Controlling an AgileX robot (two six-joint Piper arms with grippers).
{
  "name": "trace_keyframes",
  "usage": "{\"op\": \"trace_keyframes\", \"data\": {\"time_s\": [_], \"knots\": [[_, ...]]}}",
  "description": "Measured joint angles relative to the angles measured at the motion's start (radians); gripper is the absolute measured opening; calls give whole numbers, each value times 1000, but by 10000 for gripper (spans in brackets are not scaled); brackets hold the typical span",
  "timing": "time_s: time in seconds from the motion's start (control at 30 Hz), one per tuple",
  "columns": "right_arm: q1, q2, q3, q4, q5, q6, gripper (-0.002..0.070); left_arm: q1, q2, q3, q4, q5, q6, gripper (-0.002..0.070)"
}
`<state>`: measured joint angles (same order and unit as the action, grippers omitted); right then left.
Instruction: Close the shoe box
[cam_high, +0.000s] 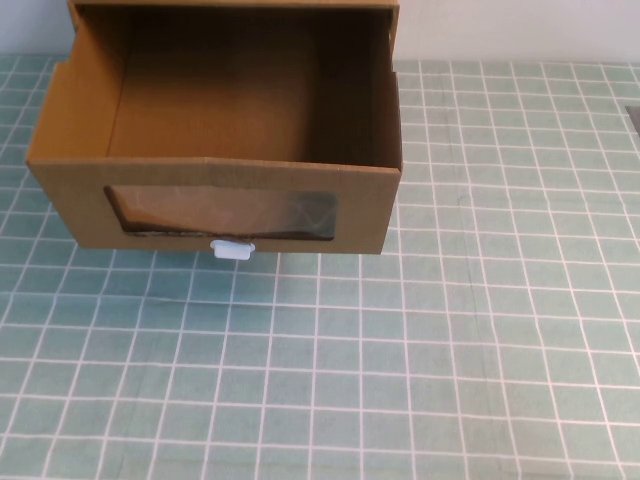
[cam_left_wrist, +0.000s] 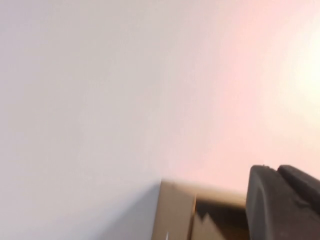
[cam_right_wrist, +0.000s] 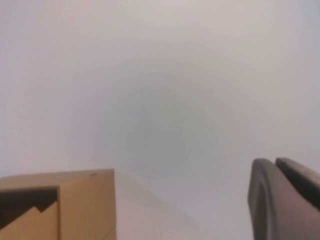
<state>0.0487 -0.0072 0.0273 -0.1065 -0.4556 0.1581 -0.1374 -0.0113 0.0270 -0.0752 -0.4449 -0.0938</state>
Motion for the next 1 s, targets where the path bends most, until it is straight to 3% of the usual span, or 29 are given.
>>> {"op": "trace_keyframes", "data": {"time_s": [0.13,0.5,0.77,0.87,1.0], "knots": [[0,0,0,-2,-49,0,-14,0,0,0,-2,-107,-10,-5],[0,0,0,-2,-95,0,-14,0,0,0,-2,-117,-11,-5],[0,-4,0,12,-302,2,-14,0,0,0,-2,-253,-58,-5],[0,-7,-7,50,-362,57,-14,0,-2,-3,-2,-341,-95,-5],[0,-7,-113,94,-289,157,-14,0,-4,-73,-4,-319,-108,-5]]}}
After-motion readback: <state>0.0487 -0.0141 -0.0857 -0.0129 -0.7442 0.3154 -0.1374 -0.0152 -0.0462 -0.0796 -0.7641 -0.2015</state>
